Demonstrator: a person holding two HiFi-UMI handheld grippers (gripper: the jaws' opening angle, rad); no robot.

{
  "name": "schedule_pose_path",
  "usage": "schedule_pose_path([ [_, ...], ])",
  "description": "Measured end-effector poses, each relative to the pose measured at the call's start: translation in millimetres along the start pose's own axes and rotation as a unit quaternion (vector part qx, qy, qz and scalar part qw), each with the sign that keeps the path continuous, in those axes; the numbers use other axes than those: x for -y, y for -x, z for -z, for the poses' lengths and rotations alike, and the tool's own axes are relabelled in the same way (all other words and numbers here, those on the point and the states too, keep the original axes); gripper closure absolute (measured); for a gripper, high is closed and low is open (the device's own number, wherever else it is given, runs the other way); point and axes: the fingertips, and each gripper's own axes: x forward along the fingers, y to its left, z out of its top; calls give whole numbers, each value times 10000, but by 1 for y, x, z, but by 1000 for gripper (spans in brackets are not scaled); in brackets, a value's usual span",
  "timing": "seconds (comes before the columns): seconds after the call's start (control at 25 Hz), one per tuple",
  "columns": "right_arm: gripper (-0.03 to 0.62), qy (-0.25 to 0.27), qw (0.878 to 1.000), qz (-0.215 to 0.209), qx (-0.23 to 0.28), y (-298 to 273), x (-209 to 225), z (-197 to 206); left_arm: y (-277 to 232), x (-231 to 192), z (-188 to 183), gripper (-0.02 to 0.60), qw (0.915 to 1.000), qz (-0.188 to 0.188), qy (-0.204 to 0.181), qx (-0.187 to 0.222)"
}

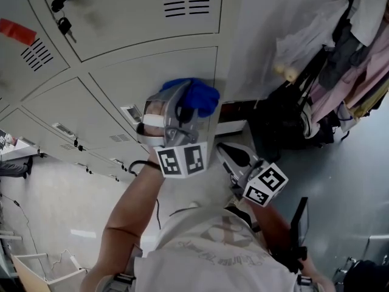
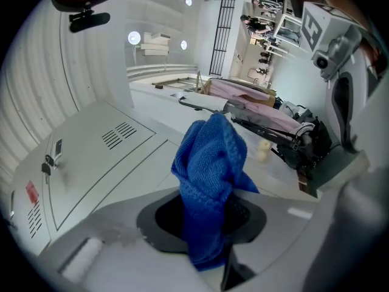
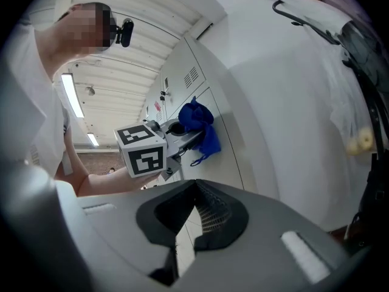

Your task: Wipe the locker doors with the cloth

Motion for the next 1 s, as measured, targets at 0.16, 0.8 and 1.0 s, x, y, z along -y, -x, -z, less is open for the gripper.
schedule_pose_path([
  [0.16,587,-42,9999,103,11,10,10,-1,-9,11,-15,470,10000,46,78,-7],
  [0.8,587,-191,9994,250,-139,29,42,0,-36,64,-60,469,9975,586,320,238],
  [1.0,587,-235,9993,137,-271,24,43,5,-35,75,-65,471,9960,786,346,257],
])
